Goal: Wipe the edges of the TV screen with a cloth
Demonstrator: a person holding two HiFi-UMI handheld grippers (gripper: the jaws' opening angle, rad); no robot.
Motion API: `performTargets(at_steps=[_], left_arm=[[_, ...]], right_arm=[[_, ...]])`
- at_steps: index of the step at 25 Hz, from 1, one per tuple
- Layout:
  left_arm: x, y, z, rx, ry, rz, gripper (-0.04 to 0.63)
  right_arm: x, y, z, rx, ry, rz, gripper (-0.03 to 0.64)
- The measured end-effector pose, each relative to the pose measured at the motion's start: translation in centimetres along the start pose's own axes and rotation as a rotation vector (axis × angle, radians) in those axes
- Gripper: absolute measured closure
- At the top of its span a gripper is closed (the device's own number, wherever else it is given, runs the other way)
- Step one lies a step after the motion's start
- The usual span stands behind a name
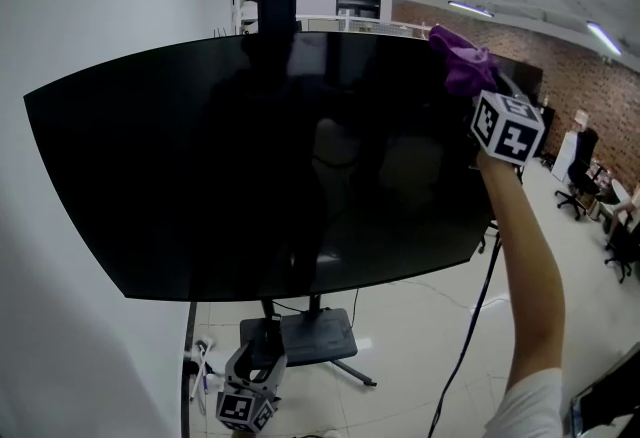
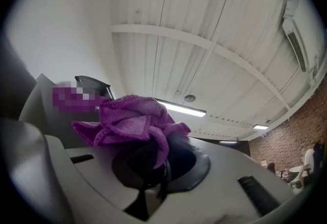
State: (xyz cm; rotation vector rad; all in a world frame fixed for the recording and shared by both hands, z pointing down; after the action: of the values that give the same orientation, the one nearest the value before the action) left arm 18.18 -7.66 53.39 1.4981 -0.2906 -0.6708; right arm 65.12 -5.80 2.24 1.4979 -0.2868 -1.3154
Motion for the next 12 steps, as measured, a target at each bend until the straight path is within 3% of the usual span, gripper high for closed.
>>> performTargets(at_steps=[3, 6, 8, 12], left_arm=[[0.5, 0.6, -1.1, 0.000, 0.004, 0.006, 0.330], [1.4, 0.7, -1.2, 0.010, 0.006, 0.001, 0.330], [2.0, 0.6, -0.8, 0.025, 0.004, -0.001, 0.330], [2.3, -0.2, -0.2, 0.048, 0.000, -0.004, 0.330]], right_arm=[[-4.4, 3.7, 0.6, 0.030, -0.080, -0.046, 0.563], [-10.6, 8.9, 3.0, 0.130, -0.164, -0.070, 0.563], [-15.7, 12.7, 5.2, 0.187, -0.171, -0.071, 0.565], [-26.4, 21.0, 11.3, 0.331, -0.157, 0.042, 0.565]])
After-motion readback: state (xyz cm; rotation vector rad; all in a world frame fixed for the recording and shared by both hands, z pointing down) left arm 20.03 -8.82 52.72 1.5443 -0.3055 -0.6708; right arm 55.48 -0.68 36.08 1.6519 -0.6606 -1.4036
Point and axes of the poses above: the fingertips, and each gripper's own axes: x forward along the fingers, z to its left, y out of its underside, the point moved 4 cm from there along -x, backward along the fingers, and after that the axes turned 8 degrees about -z, right-handed, at the moved point
